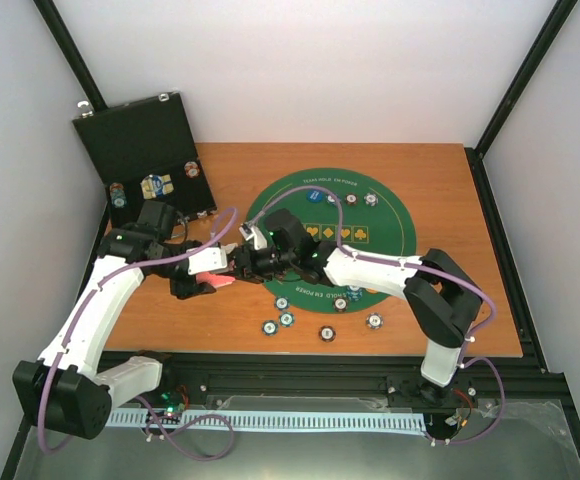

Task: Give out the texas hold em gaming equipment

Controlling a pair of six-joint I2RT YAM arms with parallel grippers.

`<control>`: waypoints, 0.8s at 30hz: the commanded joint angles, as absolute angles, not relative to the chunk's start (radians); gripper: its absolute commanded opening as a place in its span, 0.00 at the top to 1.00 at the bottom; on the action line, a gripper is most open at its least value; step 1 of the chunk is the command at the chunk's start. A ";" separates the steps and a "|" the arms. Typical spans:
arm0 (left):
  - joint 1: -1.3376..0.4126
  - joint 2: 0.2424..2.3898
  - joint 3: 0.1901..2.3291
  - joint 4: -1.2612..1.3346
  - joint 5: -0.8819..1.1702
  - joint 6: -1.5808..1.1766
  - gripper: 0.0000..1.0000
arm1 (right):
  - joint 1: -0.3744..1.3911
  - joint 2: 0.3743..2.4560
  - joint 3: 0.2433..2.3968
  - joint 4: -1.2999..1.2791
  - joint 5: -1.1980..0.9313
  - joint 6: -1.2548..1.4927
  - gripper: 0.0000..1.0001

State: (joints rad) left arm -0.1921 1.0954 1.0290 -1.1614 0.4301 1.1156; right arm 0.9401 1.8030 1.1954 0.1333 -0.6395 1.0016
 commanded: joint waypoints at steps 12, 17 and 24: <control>-0.196 1.126 1.053 -1.192 0.415 1.142 0.68 | 0.884 1.753 1.155 0.007 -0.566 0.974 0.55; -0.197 1.136 1.042 -1.180 0.397 1.139 0.68 | 0.884 1.746 1.154 0.025 -0.594 0.979 0.51; -0.196 1.146 1.022 -1.159 0.370 1.132 0.68 | 0.882 1.710 1.127 0.054 -0.612 0.998 0.57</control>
State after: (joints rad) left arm -0.1921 1.1439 1.0237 -1.1698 0.3729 1.1168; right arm 0.8925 1.7546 1.1561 0.0662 -0.6209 0.9913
